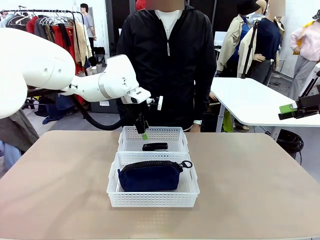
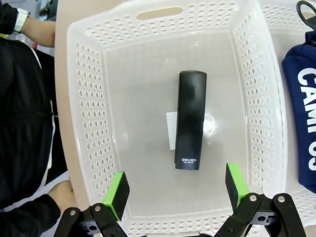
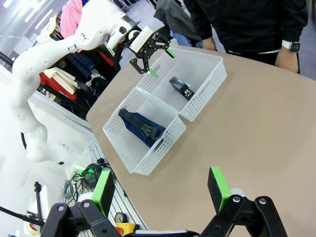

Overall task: Distribute items into two baskets.
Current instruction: Place the picked Stapler into the Organizing basket as instructed by the person.

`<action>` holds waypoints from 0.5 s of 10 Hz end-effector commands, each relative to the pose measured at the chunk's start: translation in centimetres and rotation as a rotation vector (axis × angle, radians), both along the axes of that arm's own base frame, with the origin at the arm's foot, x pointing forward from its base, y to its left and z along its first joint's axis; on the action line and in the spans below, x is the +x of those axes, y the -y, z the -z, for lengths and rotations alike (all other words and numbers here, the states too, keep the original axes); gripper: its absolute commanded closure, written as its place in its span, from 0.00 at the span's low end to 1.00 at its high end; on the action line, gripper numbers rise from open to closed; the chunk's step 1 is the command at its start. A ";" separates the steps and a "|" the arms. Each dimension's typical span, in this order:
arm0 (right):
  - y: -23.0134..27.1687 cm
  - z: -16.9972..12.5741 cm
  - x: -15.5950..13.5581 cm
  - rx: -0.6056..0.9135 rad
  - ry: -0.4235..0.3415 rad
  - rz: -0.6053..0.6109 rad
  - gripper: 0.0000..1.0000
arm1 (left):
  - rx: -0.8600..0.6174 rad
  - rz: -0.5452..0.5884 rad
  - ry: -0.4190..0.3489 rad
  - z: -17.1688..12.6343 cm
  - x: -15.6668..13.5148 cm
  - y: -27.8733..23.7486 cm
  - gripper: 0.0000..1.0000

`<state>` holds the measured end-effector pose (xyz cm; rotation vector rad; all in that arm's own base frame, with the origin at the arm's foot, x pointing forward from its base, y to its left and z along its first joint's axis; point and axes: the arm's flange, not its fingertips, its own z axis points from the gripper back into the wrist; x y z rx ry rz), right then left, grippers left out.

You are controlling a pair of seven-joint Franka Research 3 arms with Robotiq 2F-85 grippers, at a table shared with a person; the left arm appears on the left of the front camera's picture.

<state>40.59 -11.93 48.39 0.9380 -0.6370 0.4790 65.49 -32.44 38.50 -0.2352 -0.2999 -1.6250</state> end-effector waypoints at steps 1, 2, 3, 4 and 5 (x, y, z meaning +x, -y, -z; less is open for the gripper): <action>0.0 -0.1 -0.1 0.003 0.001 0.000 0.00 | -0.001 -0.002 0.004 -0.2 0.0 -0.1 0.00; 0.0 -0.1 -0.1 0.003 0.001 0.000 0.00 | -0.001 -0.002 0.004 -0.2 0.0 -0.1 0.00; 0.0 -0.1 -0.1 0.003 0.001 0.000 0.00 | -0.001 -0.002 0.004 -0.2 0.0 -0.1 0.00; 0.0 -0.1 -0.1 0.003 0.001 0.000 0.00 | -0.001 -0.002 0.004 -0.2 0.0 -0.1 0.00; 0.0 -0.1 -0.1 0.003 0.001 0.000 0.00 | -0.001 -0.002 0.004 -0.2 0.0 -0.1 0.00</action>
